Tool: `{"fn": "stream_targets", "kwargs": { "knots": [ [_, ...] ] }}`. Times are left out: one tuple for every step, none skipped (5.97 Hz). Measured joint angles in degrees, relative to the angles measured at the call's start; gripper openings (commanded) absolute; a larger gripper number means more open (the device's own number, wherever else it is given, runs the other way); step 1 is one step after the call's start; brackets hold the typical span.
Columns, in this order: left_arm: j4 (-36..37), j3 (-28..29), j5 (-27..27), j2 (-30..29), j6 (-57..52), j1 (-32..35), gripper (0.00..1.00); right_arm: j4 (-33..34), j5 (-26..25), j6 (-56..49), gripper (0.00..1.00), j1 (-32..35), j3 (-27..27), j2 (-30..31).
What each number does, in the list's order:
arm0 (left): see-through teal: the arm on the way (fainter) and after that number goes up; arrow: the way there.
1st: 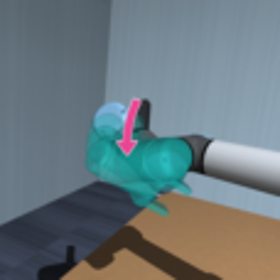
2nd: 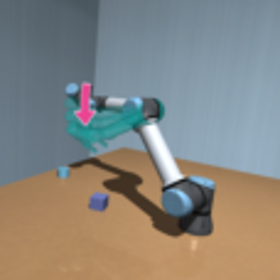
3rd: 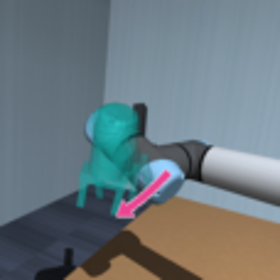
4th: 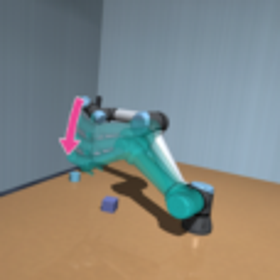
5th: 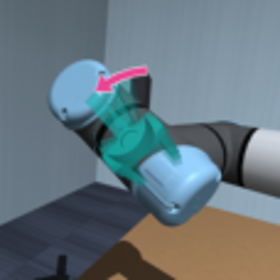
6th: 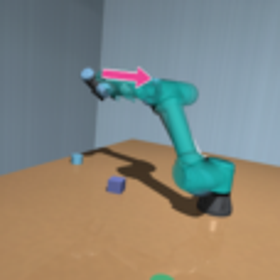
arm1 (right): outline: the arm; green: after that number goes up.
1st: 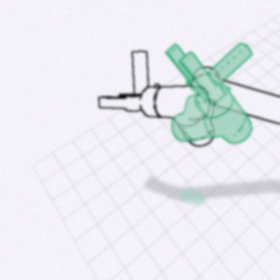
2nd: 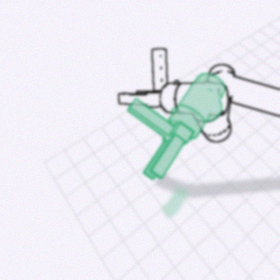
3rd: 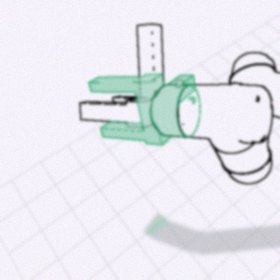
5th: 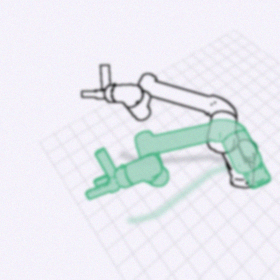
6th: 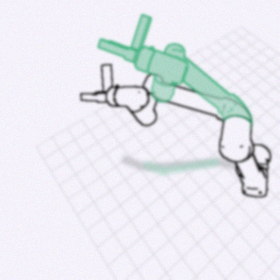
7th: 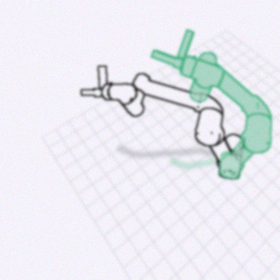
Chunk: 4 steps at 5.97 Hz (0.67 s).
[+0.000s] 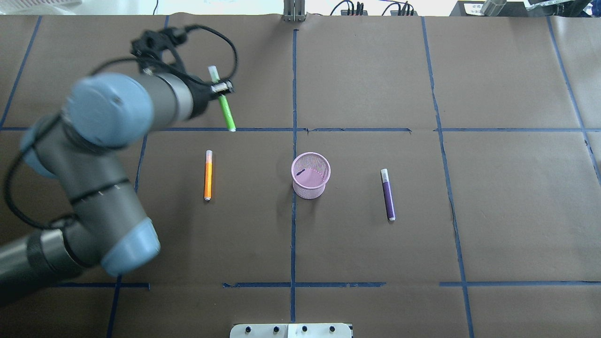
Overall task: Collect pens into pen holder
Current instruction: 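Carry the green marker with the left gripper over the pink cup and drop it in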
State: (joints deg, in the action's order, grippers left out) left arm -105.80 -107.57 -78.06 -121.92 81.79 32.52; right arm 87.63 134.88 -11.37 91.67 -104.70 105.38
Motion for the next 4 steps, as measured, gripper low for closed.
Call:
{"fn": "stream_targets", "kwargs": {
  "knots": [
    [3.54, 0.68, 7.85, -2.65, 2.67, -5.44, 0.00, 0.00, -0.12, -0.09, 1.00, 0.00, 0.12, 0.00],
    [6.45, 2.06, 12.03, -5.63, 5.51, -8.78, 0.00, -0.03, -0.19, -0.28, 1.00, 0.00, 0.20, 0.00],
    [8.50, 5.06, 14.85, -9.35, 7.93, -10.96, 0.00, -0.07, -0.22, -0.45, 1.00, 0.00, 0.20, 0.00],
    [9.35, 8.81, 16.83, -12.72, 9.85, -12.65, 0.00, -0.09, -0.23, -0.48, 1.00, 0.00, 0.20, 0.00]
  ]
}}
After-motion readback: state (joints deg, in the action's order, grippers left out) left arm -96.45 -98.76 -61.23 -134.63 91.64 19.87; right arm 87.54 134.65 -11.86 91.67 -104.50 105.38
